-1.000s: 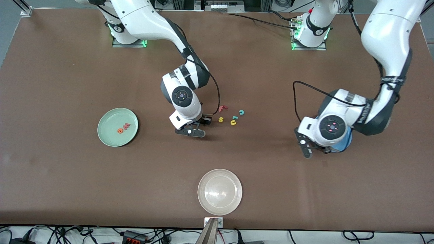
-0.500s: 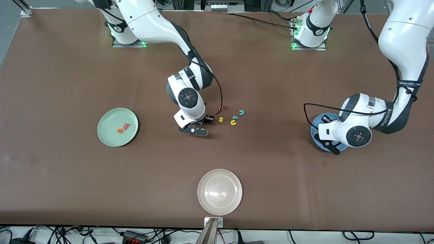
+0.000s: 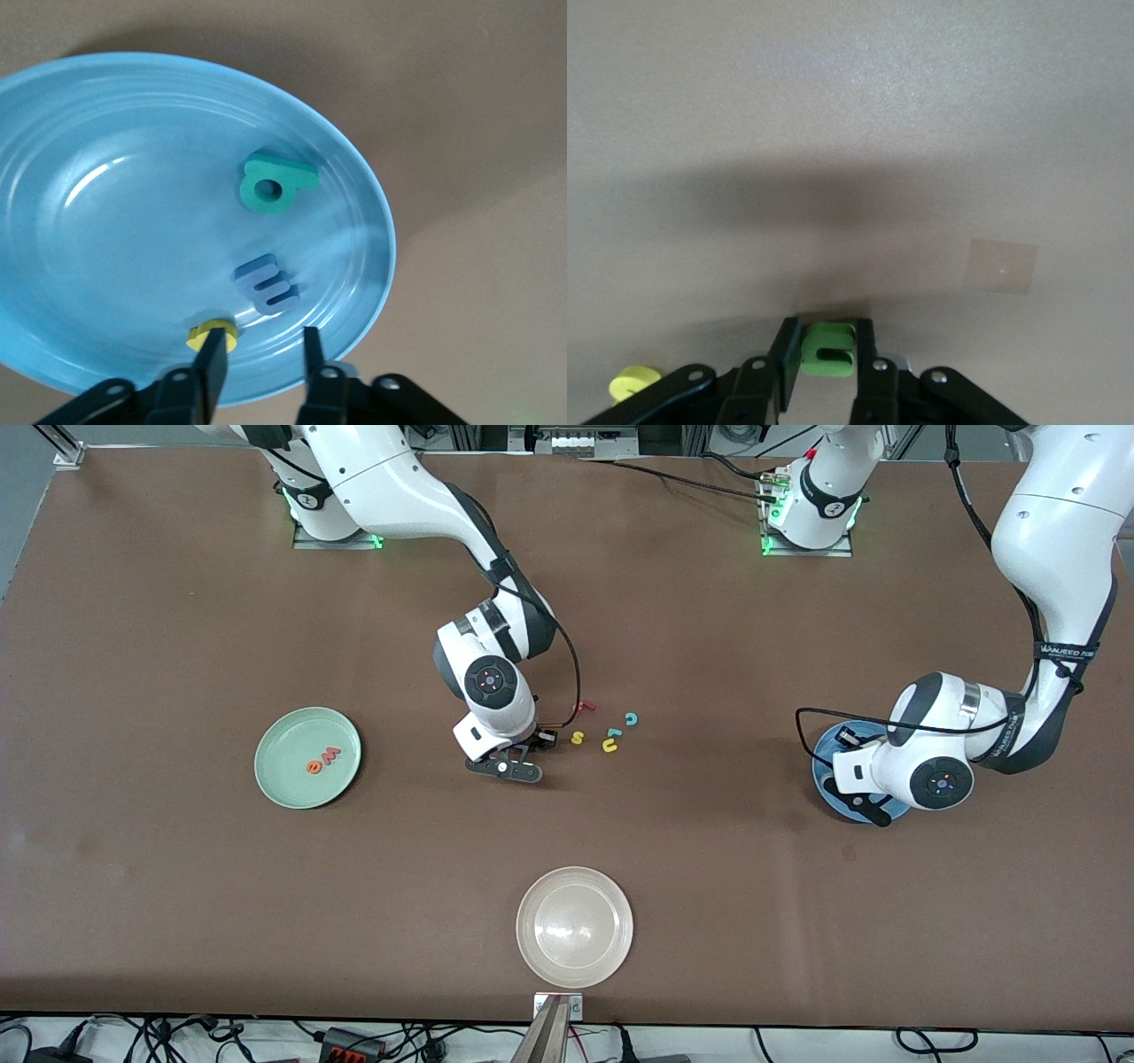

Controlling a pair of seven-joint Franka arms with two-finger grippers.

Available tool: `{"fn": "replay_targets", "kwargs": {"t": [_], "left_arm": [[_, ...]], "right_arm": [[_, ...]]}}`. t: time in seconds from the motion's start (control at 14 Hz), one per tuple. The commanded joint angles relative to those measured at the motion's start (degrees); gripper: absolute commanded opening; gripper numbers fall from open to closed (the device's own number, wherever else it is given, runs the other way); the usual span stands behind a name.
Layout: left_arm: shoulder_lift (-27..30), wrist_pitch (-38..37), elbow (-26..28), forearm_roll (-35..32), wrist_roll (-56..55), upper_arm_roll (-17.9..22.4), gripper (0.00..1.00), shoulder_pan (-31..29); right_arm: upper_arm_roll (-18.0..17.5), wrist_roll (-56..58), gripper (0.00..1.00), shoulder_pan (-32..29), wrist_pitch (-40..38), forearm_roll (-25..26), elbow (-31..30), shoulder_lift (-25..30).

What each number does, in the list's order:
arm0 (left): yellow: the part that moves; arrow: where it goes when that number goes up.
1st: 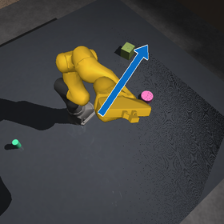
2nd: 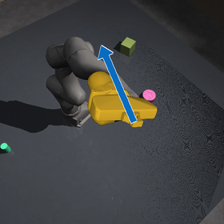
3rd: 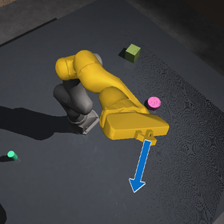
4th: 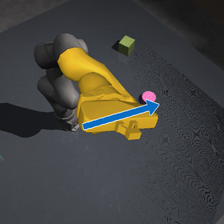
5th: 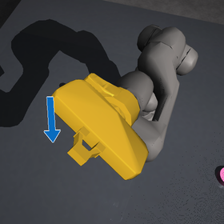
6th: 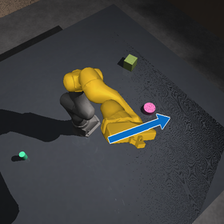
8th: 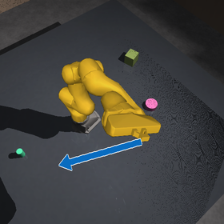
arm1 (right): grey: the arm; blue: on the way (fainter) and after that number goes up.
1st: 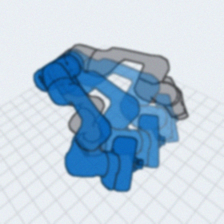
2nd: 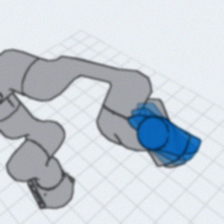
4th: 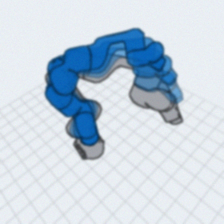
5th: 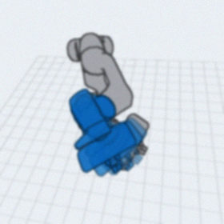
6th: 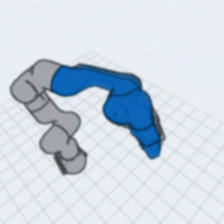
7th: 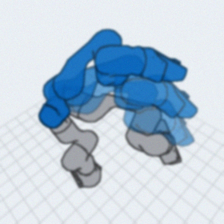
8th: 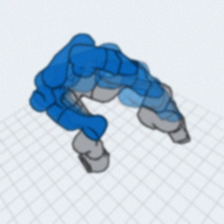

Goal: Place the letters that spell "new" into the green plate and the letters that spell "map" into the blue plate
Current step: 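Release the yellow a on the blue plate while the right gripper carries n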

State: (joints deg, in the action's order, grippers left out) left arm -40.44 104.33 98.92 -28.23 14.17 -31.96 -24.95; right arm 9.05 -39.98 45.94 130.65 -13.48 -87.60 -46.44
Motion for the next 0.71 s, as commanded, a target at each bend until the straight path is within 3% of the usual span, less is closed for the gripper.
{"fn": "replay_targets", "kwargs": {"t": [0.0, 0.21, 0.43, 0.64], "left_arm": [[0.53, -0.17, -0.48, 0.72, -0.45, -0.99, 1.00, -0.71], [4.04, -0.52, -1.70, 4.83, -0.37, -1.08, 1.00, -0.80], [7.55, -5.43, -5.39, 11.78, -1.94, -1.17, 1.00, -0.80], [10.81, -12.10, -10.40, 12.59, -4.76, -1.78, 1.00, -0.62]], "right_arm": [[0.36, 0.25, 0.24, 0.29, -0.22, -0.76, 1.20, -1.28], [0.53, 0.77, 0.09, 0.03, -0.31, -0.67, 1.20, -0.76], [0.97, 2.44, 0.05, -3.11, -1.97, -0.50, 1.03, 2.82], [3.24, 12.42, 0.05, -10.58, -13.72, -0.24, 0.68, 8.02]]}}
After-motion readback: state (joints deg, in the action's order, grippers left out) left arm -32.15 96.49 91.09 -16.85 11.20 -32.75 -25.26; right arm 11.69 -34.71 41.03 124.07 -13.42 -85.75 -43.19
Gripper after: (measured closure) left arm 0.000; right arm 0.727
